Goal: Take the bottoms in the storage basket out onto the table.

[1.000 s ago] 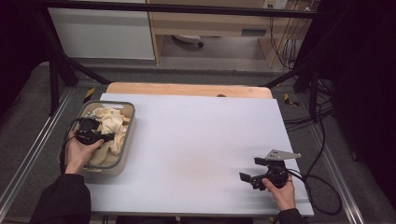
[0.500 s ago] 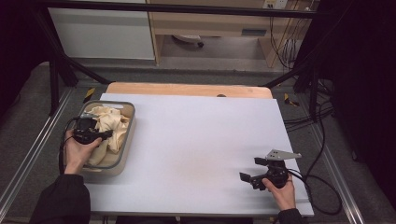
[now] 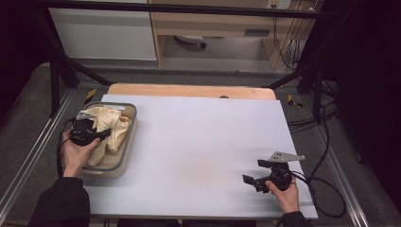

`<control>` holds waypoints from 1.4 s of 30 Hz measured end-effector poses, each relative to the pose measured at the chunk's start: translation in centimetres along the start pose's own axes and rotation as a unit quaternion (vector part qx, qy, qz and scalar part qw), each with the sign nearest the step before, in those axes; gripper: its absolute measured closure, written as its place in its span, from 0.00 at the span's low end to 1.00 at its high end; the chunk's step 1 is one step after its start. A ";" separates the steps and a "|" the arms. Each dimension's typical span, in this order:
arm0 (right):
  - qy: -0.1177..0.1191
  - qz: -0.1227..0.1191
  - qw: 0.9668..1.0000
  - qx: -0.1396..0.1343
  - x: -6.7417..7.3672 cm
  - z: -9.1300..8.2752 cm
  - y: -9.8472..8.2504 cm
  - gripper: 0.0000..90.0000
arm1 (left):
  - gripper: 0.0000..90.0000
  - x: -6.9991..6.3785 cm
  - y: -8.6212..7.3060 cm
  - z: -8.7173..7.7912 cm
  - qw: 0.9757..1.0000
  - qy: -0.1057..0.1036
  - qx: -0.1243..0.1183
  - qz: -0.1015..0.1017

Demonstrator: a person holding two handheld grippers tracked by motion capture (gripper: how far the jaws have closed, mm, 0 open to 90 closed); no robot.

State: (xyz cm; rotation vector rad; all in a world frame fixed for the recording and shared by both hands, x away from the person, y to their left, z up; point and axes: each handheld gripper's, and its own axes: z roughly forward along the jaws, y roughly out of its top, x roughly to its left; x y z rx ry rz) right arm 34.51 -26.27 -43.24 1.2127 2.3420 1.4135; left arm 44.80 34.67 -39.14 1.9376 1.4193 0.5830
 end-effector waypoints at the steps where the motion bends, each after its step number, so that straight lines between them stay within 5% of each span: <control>1: 0.000 0.001 1.000 0.002 0.0 0.0 0.0 0.01 | 0.72 0.0 0.0 -0.1 1.000 0.000 -0.002 -0.001; 42: 0.000 0.000 1.000 0.000 0.0 0.0 0.0 0.01 | 0.74 0.2 0.4 -3.2 0.996 0.003 -0.091 -0.017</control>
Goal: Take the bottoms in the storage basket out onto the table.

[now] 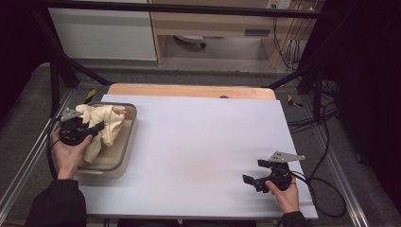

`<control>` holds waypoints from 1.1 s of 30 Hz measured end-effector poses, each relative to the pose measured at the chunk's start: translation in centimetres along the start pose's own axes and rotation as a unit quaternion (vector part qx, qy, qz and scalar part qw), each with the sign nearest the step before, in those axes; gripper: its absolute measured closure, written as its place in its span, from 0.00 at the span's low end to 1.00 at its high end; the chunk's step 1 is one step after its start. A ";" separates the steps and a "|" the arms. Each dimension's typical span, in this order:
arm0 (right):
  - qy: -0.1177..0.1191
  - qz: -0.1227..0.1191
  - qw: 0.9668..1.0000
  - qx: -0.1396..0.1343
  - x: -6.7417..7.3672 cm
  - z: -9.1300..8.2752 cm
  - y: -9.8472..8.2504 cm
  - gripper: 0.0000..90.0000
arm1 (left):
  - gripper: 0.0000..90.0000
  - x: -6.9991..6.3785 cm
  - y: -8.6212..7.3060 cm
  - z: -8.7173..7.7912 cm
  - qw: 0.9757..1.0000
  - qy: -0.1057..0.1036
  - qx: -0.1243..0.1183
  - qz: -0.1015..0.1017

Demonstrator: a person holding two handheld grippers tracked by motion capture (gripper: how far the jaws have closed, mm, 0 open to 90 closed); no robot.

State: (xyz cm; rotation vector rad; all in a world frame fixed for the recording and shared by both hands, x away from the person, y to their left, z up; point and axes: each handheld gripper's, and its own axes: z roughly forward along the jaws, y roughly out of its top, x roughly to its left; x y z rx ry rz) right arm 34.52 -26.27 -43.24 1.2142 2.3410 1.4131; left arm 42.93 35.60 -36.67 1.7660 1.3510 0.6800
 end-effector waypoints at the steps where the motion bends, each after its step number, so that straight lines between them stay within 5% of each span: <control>1: 0.000 0.000 1.000 0.000 0.0 0.0 0.0 0.01 | 0.74 0.0 0.0 -0.1 1.000 0.000 -0.002 -0.001; 33: -0.001 0.000 1.000 -0.001 0.0 0.0 0.0 0.01 | 0.77 -0.5 0.3 -2.5 0.999 0.001 -0.052 -0.005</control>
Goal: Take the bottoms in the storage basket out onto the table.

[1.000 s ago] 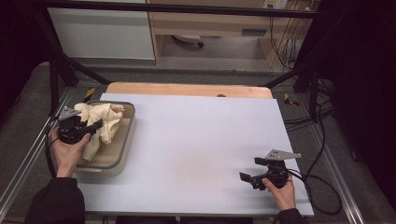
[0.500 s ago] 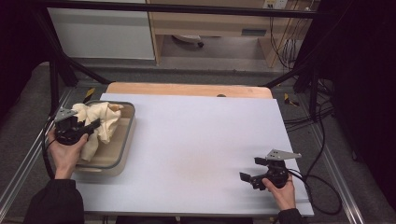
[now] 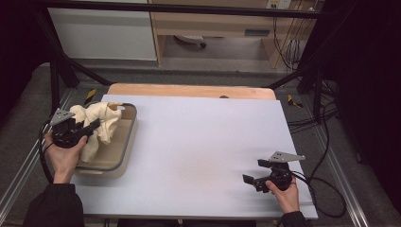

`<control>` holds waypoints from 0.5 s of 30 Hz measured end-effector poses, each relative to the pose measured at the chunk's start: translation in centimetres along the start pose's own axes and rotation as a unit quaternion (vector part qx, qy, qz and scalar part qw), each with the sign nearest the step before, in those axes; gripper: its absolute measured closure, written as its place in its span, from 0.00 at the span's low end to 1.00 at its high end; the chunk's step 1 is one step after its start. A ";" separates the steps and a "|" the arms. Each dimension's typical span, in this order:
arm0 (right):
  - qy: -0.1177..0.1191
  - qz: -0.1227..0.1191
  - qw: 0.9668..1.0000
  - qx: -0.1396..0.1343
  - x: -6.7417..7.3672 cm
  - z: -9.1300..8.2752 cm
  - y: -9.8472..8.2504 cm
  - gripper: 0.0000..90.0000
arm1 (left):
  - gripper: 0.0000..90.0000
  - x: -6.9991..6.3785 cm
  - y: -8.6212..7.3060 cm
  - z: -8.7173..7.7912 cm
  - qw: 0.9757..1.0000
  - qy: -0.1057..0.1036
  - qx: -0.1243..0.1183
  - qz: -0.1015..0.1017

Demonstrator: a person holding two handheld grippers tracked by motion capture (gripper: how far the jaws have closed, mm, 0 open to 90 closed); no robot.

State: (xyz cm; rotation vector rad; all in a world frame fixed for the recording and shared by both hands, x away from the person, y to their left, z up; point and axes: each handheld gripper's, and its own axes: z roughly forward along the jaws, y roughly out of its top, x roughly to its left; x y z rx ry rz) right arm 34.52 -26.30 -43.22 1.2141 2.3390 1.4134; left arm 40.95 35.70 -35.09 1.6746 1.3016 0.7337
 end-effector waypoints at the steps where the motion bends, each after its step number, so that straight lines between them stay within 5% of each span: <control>1: 0.000 0.000 1.000 0.000 0.0 0.0 0.0 0.01 | 0.77 0.0 0.0 -0.1 1.000 0.000 -0.002 0.000; 15: 0.000 0.000 1.000 0.001 0.0 0.0 0.0 0.01 | 0.77 -0.5 0.7 -1.3 1.000 -0.006 -0.029 0.001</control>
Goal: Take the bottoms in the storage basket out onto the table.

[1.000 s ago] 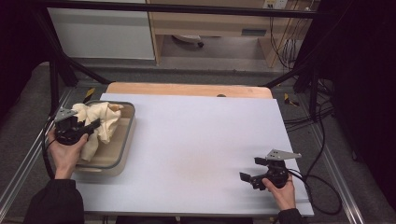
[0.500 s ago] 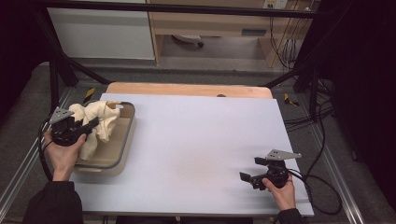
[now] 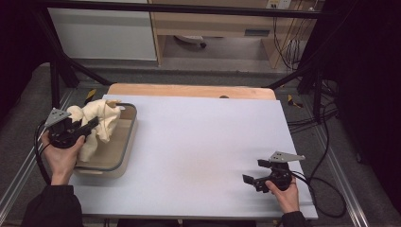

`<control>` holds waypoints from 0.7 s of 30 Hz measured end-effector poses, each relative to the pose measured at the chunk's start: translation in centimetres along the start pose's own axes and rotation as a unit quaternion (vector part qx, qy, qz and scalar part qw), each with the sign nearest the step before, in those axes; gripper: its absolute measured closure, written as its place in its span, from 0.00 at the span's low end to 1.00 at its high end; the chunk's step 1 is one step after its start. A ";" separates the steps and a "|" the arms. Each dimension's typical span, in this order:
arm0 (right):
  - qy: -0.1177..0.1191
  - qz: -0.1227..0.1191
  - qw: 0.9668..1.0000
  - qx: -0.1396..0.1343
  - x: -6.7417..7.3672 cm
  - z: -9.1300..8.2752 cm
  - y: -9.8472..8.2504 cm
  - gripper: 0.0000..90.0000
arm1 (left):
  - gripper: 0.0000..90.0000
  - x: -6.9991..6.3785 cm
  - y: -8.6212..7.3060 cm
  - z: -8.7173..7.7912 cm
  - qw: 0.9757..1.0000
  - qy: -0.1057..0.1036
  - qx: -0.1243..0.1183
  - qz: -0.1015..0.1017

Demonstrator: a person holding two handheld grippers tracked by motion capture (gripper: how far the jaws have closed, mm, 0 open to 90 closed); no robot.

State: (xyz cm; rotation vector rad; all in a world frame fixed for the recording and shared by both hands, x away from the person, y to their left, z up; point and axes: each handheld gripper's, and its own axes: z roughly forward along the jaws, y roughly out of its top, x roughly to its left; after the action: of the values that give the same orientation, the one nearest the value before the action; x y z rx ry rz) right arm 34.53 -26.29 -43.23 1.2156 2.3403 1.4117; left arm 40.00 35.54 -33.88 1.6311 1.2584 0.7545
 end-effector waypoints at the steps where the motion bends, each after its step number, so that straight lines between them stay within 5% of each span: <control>1: 0.000 0.000 1.000 0.000 0.0 0.0 0.0 0.01 | 0.77 -0.1 0.1 -0.1 1.000 -0.002 -0.001 0.001; 21: 0.000 0.000 1.000 0.000 0.0 0.0 0.0 0.01 | 0.77 -1.5 1.4 -1.6 0.999 -0.016 -0.041 0.011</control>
State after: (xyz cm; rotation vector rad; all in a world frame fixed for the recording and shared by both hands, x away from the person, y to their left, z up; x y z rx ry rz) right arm 34.53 -26.29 -43.23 1.2154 2.3406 1.4116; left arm 38.76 34.51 -31.86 1.5861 1.1737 0.7797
